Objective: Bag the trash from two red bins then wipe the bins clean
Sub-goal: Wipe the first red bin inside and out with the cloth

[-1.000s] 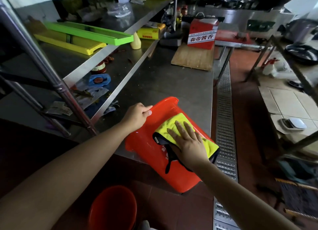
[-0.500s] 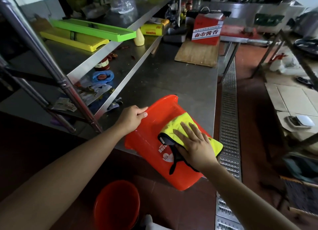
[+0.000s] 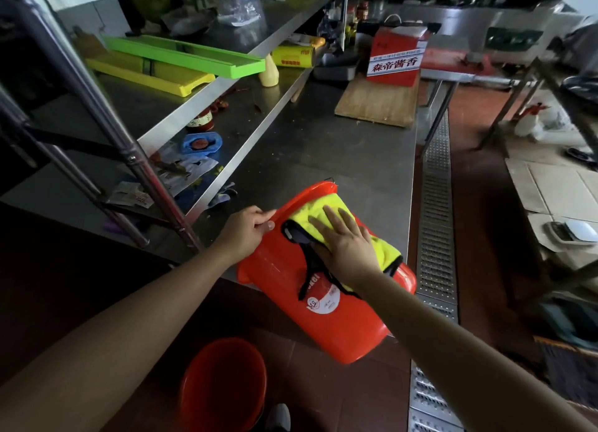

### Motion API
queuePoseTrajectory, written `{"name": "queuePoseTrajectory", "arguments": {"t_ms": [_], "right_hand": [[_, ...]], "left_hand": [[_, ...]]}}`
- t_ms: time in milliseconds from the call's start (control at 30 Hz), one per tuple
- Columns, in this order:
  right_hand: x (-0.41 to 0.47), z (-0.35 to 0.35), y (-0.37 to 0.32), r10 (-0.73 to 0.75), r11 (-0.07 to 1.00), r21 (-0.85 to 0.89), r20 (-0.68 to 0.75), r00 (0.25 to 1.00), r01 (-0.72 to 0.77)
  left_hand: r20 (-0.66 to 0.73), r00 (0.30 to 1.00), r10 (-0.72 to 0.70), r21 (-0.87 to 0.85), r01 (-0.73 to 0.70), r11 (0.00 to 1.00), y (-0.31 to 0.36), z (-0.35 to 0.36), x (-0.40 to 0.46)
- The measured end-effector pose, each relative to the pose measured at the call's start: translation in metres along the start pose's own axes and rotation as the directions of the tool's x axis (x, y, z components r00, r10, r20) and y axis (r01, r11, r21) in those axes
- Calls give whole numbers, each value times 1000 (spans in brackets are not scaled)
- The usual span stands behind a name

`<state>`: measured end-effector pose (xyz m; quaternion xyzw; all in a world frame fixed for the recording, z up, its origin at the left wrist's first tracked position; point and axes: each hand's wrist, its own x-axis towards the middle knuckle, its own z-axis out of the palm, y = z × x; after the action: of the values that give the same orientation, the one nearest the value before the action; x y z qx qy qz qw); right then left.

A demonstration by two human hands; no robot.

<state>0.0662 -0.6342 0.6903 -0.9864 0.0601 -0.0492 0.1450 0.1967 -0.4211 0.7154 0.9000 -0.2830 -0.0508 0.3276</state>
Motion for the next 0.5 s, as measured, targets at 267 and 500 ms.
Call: {"name": "queuePoseTrajectory", "arguments": {"t_ms": [267,500], "right_hand": [[15,-5,-4,-37,999,-11,18,999,37],[-91,5,43,-85,990,-120,-108,991,72]], "left_hand": [[-17,999,-32,-52,31,998,-4,-1,-6],[31,992,-121,-6,121,993,-2,-5,-7]]}}
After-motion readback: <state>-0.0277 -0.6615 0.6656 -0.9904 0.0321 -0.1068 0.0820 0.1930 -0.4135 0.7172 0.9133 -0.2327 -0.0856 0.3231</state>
